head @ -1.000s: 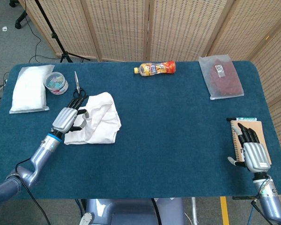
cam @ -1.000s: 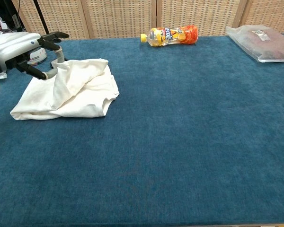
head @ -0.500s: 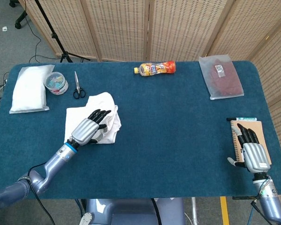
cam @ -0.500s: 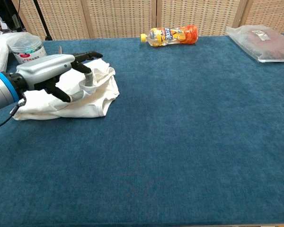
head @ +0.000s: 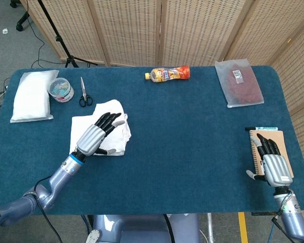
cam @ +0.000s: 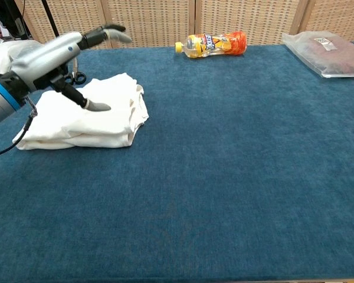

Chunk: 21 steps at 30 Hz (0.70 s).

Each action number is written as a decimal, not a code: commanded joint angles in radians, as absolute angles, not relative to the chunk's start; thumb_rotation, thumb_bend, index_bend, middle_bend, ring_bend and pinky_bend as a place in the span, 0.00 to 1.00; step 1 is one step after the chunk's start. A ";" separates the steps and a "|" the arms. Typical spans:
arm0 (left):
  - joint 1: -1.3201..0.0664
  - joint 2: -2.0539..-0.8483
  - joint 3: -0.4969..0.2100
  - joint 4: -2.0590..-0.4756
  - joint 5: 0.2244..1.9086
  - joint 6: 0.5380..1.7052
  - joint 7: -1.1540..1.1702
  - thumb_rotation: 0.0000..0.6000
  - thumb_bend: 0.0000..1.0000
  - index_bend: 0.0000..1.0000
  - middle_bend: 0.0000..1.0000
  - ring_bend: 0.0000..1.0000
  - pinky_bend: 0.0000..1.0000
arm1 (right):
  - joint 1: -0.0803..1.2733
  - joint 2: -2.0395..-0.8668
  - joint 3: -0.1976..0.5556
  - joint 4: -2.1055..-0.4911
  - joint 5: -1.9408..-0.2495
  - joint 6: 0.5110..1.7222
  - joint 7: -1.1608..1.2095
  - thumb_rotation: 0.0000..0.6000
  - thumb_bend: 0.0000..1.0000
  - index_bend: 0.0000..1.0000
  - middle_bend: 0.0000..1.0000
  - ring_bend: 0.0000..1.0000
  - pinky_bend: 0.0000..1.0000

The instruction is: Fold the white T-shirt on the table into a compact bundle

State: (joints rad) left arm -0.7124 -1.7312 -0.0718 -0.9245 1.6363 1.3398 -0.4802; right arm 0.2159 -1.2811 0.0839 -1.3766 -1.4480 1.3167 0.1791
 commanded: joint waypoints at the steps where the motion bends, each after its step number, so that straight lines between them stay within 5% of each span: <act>1: -0.712 -1.731 -0.110 -0.916 1.612 1.349 -0.490 1.00 0.03 0.00 0.00 0.00 0.00 | 0.216 -1.281 0.083 -1.378 -1.448 1.315 0.179 1.00 0.00 0.00 0.00 0.00 0.00; 13: -0.749 -1.859 -0.117 -0.734 1.508 1.140 -0.440 1.00 0.03 0.00 0.00 0.00 0.00 | 0.217 -1.281 0.083 -1.378 -1.443 1.309 0.176 1.00 0.00 0.00 0.00 0.00 0.00; 21: -0.761 -1.936 -0.099 -0.636 1.511 1.106 -0.470 1.00 0.04 0.00 0.00 0.00 0.00 | 0.218 -1.280 0.086 -1.372 -1.437 1.304 0.182 1.00 0.00 0.00 0.00 0.00 0.00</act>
State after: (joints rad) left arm -0.7591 -1.9287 -0.1033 -0.6429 1.5105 1.1092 -0.4640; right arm 0.2178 -1.2801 0.0859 -1.3725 -1.4372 1.3044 0.1817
